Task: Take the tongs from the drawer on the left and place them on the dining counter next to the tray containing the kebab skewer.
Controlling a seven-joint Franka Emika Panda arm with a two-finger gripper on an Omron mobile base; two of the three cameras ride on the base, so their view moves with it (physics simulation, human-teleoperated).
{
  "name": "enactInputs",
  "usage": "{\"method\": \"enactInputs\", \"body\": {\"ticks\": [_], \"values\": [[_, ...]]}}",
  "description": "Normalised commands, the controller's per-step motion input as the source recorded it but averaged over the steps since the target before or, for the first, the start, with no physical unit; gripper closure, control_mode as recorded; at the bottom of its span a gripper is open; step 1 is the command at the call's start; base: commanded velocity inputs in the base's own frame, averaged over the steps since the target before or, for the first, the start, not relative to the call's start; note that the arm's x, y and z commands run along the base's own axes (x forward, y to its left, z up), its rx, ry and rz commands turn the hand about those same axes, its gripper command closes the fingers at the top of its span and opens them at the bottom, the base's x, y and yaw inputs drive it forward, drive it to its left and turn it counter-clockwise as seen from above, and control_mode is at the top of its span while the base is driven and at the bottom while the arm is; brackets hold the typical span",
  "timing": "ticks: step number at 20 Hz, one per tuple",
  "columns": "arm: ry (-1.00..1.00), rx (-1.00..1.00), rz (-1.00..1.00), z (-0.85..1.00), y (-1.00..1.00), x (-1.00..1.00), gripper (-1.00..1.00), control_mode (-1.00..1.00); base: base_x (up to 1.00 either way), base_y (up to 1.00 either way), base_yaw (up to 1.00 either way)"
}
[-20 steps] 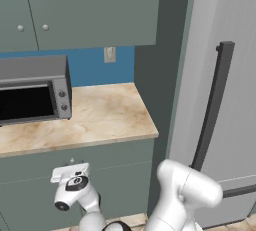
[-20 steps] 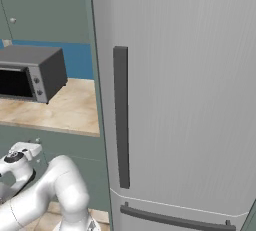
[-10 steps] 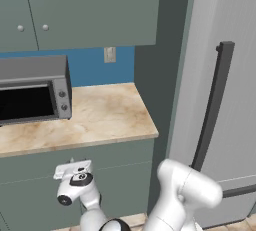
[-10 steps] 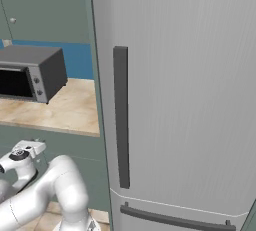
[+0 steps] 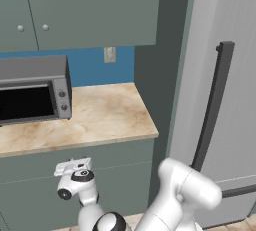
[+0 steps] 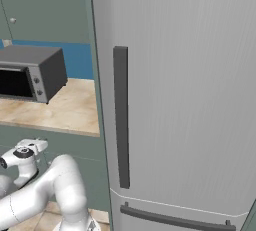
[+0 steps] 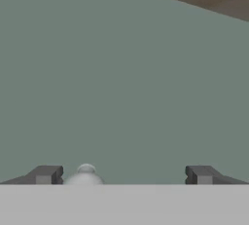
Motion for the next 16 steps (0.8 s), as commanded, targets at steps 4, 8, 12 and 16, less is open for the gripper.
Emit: {"method": "enactInputs", "body": {"ticks": [4, 8, 12, 16], "values": [[0.0, 0.0, 0.0, -0.46, 0.0, 0.1, -1.0, -1.0, 0.0, 0.0, 0.0], [0.0, 0.0, 0.0, -0.34, 0.1, 0.01, -1.0, -1.0, 0.0, 0.0, 0.0], [0.0, 0.0, 0.0, -0.28, 0.29, 0.0, -1.0, -1.0, 0.0, 0.0, 0.0], [0.0, 0.0, 0.0, 0.0, 0.02, 0.0, -1.0, -1.0, 0.0, 0.0, 0.0]]}}
